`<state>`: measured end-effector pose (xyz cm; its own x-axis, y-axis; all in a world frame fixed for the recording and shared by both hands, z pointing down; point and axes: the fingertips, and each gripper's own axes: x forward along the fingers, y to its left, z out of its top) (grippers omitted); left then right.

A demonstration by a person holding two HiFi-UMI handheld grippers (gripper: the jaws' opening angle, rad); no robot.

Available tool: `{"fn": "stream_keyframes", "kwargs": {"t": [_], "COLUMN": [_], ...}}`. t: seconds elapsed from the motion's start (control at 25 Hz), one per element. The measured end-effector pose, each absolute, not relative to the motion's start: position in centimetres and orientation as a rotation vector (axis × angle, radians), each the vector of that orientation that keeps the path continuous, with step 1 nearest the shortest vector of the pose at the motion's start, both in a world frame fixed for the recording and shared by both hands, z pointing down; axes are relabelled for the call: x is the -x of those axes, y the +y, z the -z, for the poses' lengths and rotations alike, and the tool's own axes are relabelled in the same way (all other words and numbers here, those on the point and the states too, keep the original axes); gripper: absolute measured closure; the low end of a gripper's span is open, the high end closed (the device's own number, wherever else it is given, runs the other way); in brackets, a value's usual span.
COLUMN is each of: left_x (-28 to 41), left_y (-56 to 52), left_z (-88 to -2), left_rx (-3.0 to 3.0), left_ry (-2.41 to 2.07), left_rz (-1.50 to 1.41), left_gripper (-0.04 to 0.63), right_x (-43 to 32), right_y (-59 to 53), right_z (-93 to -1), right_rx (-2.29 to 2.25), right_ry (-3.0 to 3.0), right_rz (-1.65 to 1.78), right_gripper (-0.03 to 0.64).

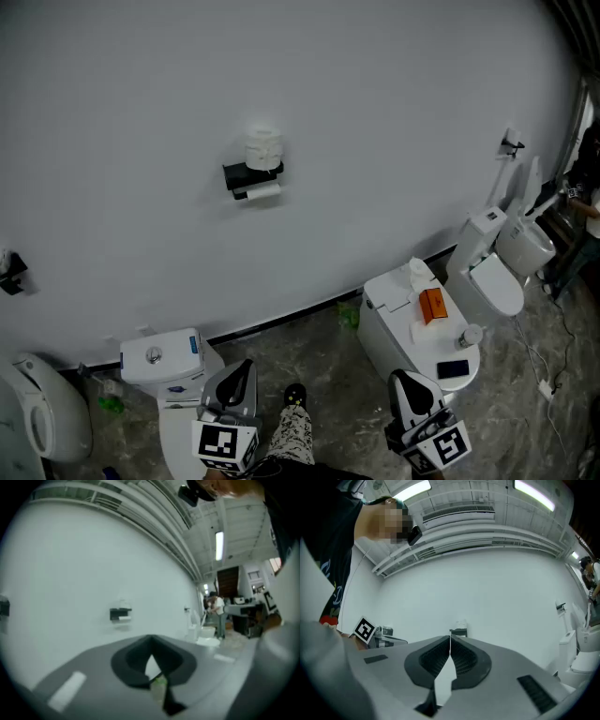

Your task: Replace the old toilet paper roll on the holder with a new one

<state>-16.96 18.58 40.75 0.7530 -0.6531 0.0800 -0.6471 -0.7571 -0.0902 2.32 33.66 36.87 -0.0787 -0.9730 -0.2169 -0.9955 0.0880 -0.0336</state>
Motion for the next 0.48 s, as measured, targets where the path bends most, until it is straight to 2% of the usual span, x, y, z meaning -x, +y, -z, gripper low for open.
{"fn": "stream_keyframes", "kwargs": {"t": [0.48], "left_x": [8.5], "left_y": [-4.5], "left_z": [-39.2], "left_rx": [2.874], "left_ry": [1.008], "left_rz": [0.096], "left_gripper": [0.593], "right_x": [-7.2], "right_y": [7.7], "right_z": [-33.0], "right_rx": [1.876], "right_ry": [2.231], "right_rz": [-0.288], "right_gripper": [0.604]}}
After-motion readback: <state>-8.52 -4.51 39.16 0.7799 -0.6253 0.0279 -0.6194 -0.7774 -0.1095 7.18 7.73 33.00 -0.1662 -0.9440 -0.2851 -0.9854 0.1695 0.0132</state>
